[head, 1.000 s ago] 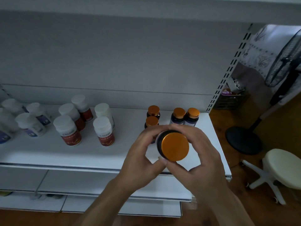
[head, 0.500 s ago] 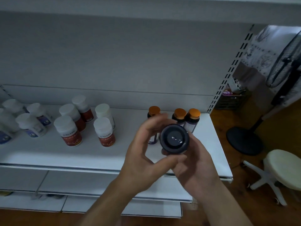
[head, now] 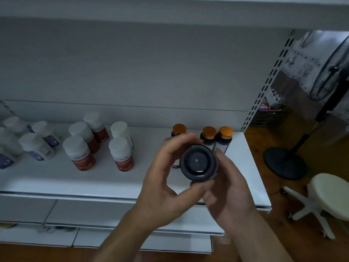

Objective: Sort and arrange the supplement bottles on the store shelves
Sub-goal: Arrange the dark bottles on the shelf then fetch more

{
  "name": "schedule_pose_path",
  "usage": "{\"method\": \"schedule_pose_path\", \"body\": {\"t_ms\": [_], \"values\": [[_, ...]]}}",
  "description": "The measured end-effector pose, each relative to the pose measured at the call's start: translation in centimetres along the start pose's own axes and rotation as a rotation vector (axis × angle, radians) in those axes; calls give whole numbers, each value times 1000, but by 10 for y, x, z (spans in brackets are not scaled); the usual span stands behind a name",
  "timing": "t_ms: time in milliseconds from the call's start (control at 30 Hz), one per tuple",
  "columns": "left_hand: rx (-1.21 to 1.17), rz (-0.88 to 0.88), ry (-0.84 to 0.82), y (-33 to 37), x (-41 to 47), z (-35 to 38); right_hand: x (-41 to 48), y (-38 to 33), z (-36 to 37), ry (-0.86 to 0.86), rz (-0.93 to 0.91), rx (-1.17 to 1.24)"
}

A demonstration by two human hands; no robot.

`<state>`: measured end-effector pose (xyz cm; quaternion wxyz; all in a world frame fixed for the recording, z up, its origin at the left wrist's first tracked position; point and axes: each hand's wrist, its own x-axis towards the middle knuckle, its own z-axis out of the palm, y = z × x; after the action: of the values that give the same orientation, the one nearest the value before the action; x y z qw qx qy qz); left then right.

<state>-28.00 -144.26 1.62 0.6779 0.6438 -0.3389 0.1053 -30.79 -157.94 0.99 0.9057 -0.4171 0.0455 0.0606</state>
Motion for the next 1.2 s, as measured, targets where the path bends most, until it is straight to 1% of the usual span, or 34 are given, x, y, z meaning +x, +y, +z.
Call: {"method": "schedule_pose_path", "body": {"t_ms": [67,100,167,233,300,367,433,533,600,667,733,800,900,967,1067,1133,1200], "values": [[-86,-75,64,-5,-2,-2,3,-3,-3,81,-73,-127],[-147,-129,113,-6,-3,-3,4,-4,-5,91,-118,-183],[-280,-265,216,-7,-5,-3,2,-7,-9,73,-188,-344],[-368,-405,274,-7,-7,-1,-2,-10,-9,35,-222,-558],[-399,-497,295,-8,-9,0,-5,-11,-10,-10,-262,-686],[-354,-543,284,-10,-11,-3,-6,-11,-11,16,-291,-717],[-310,-517,198,-11,-13,-9,-4,-11,-11,64,-293,-698],[-285,-392,64,-10,-14,-14,-2,-12,-11,98,-245,-687],[-282,-386,77,-8,-13,-13,-3,-13,-12,80,-233,-696],[-269,-417,141,-6,-11,-12,-4,-13,-12,47,-252,-725],[-216,-465,165,-7,-10,-11,-4,-13,-13,55,-292,-755],[-192,-461,118,-7,-9,-12,-4,-14,-11,88,-309,-755],[-196,-391,38,-9,-11,-13,-2,-12,-10,140,-270,-717],[-198,-394,69,-9,-10,-13,0,-11,-12,131,-249,-713],[-207,-484,151,-9,-9,-12,0,-13,-12,90,-281,-751],[-210,-493,135,-10,-9,-12,0,-14,-11,111,-302,-757],[-241,-435,94,-10,-11,-11,2,-13,-11,152,-312,-735]]}}
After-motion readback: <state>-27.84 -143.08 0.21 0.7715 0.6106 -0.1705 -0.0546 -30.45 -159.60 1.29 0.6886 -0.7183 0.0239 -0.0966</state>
